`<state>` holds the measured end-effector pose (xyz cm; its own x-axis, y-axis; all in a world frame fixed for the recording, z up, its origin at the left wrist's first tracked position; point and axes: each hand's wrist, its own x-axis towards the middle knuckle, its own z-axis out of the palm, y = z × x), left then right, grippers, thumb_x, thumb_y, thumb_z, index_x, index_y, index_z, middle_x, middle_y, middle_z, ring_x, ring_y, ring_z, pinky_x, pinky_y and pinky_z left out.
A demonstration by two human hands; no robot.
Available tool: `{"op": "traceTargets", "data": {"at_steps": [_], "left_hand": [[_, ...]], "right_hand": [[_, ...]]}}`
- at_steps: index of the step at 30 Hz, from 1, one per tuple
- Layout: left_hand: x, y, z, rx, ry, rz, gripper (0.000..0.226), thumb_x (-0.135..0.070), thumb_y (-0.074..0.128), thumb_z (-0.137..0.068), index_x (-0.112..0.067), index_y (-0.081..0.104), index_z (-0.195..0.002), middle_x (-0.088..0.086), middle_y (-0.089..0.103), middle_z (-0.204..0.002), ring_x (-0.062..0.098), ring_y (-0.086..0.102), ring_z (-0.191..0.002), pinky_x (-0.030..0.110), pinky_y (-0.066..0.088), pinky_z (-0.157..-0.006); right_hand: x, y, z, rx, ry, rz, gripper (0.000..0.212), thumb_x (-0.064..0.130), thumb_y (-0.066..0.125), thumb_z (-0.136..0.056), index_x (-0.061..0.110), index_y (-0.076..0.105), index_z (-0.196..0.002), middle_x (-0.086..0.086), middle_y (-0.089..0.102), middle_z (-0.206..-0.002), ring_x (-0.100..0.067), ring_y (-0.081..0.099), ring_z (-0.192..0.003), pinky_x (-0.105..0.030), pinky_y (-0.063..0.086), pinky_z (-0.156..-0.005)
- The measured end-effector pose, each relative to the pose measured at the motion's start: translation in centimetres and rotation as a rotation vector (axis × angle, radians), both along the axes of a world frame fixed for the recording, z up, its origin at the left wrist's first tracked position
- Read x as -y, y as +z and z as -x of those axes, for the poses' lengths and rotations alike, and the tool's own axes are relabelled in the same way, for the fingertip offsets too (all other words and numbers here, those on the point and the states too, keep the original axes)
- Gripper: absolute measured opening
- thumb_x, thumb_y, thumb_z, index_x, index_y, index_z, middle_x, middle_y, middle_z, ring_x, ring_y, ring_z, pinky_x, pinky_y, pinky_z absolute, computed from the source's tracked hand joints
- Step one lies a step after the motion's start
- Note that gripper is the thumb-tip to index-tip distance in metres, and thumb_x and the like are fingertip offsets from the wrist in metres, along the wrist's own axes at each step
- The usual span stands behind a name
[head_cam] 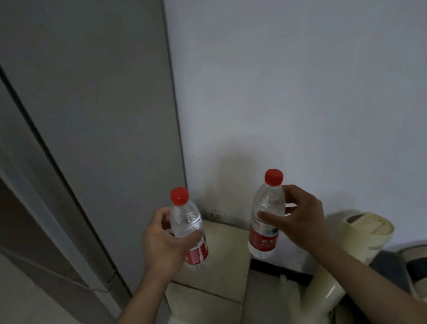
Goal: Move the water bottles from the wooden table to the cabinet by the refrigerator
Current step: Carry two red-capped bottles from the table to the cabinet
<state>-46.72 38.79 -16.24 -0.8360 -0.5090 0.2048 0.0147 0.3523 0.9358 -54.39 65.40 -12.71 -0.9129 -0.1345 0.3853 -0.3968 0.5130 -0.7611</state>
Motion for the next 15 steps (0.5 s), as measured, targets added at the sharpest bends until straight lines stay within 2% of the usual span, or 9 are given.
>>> {"op": "traceTargets", "data": {"at_steps": [2,5,9,13,15], "left_hand": [[0.8,-0.6,2.1,0.028,-0.029,-0.016,0.053,-0.013,0.095,-0.057,-0.023,0.063,-0.098,-0.008,0.069,-0.092,0.001,0.065,-0.082,0.021,0.055,-0.067],[1.5,-1.7,5.7,0.057,-0.051,-0.035,0.055,-0.016,0.097,-0.052,-0.024,0.063,-0.096,-0.010,0.069,-0.088,0.004,0.066,-0.082,0.032,0.058,-0.069],[1.9,-2.4,10.6,0.067,-0.057,-0.036,0.062,-0.045,0.085,-0.038,-0.023,0.063,-0.093,-0.016,0.068,-0.090,0.004,0.065,-0.082,0.031,0.058,-0.067],[2.4,-1.9,15.5,0.076,-0.063,0.002,0.062,-0.048,0.082,-0.034,-0.034,0.063,-0.091,-0.018,0.068,-0.091,0.006,0.065,-0.082,0.027,0.056,-0.061],[3.0,-1.4,17.9,0.076,-0.076,0.015,0.062,-0.047,0.082,-0.034,-0.035,0.062,-0.091,-0.016,0.069,-0.091,0.006,0.066,-0.081,0.028,0.057,-0.061]], "right_hand": [[0.7,-0.6,1.9,0.035,-0.001,-0.009,0.045,0.037,0.088,-0.065,0.029,0.062,-0.101,0.022,0.067,-0.091,0.008,0.065,-0.080,-0.006,0.051,-0.063],[1.7,-1.9,5.4,0.088,-0.008,-0.002,0.046,0.039,0.087,-0.064,0.032,0.061,-0.101,0.023,0.067,-0.091,0.009,0.065,-0.082,-0.007,0.051,-0.064],[2.6,-3.4,10.5,0.115,0.003,0.029,0.047,0.036,0.087,-0.064,0.030,0.061,-0.103,0.022,0.065,-0.092,0.011,0.064,-0.084,-0.006,0.051,-0.066],[3.6,-4.0,16.4,0.135,0.031,0.090,0.046,0.032,0.087,-0.065,0.026,0.063,-0.103,0.013,0.069,-0.096,0.003,0.067,-0.085,-0.019,0.058,-0.070],[4.1,-4.0,19.3,0.130,0.041,0.106,0.047,0.034,0.086,-0.065,0.026,0.062,-0.105,0.013,0.068,-0.098,0.001,0.067,-0.086,-0.021,0.058,-0.074]]}}
